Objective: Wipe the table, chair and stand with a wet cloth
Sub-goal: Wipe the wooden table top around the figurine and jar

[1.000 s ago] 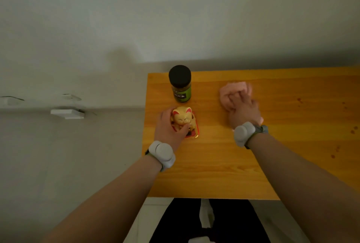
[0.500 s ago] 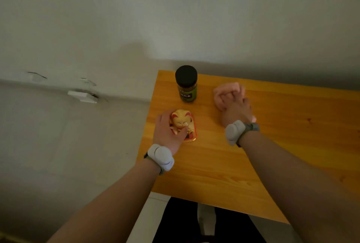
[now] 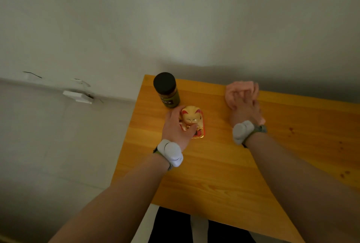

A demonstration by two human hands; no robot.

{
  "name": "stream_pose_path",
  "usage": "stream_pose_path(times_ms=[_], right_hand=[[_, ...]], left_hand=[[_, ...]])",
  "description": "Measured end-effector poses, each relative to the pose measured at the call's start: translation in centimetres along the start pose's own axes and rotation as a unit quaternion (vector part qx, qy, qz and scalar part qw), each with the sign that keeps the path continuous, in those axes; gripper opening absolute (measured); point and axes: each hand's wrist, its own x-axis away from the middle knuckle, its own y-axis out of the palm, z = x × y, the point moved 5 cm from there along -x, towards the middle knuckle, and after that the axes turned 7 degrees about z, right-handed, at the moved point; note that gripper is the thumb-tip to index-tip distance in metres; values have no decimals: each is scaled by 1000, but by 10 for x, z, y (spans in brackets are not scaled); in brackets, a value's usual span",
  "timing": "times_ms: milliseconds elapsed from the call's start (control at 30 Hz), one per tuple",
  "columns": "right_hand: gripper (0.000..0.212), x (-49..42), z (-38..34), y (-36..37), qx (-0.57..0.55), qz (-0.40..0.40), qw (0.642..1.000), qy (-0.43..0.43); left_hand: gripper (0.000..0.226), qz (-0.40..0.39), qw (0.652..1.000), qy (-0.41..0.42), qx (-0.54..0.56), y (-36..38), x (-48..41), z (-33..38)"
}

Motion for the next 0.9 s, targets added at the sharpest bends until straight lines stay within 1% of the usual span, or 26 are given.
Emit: stream_pose_path(times_ms=[33,67,100,167,200,233,267,333,433,533,600,633,700,800,900], right_hand=[[68,8,-4,0,-3,8,1000,8],[71,13,-14,0,-24,15,1000,-14],[73,17,-28,3,-54,15,997,-56],[67,13,-52,10,-77,-6,983,-168],[63,4,-52,9,-67,-13,977,-201],[61,-3,-48,8,-54,-19,976,-211],[61,-10,-44,6,-43,-19,977,-206],[63,-21,-13,4,-38,-11,986,-159],[66,-30,66,2,-7,16,997,-74],[68,-25,135,-4,10,29,999,23],[69,-10,148,-10,7,45,997,70],[70,1,145,-11,7,54,996,77],[71,26,125,-9,-7,56,997,55],[69,54,97,-7,-58,49,997,-32],[65,42,110,-12,-41,43,994,-88]], left_hand=[[63,1,1000,0,3,3,-2,3],[63,3,1000,0,4,8,-6,8],[63,6,1000,1,3,11,-7,10],[62,9,1000,7,0,17,-8,14],[62,5,1000,13,0,23,-8,18],[62,1,1000,16,-2,27,-9,19],[62,2,1000,18,-4,26,-10,18],[60,0,1000,25,-16,32,-11,22],[61,-29,999,36,-21,53,-11,36],[62,-64,996,57,-21,75,-14,54],[64,-80,994,64,-22,87,-19,63],[65,-86,994,64,-21,91,-21,66],[66,-98,993,63,-12,99,-26,71],[74,-100,993,62,-15,102,-32,73],[89,-61,995,69,-35,97,-25,77]])
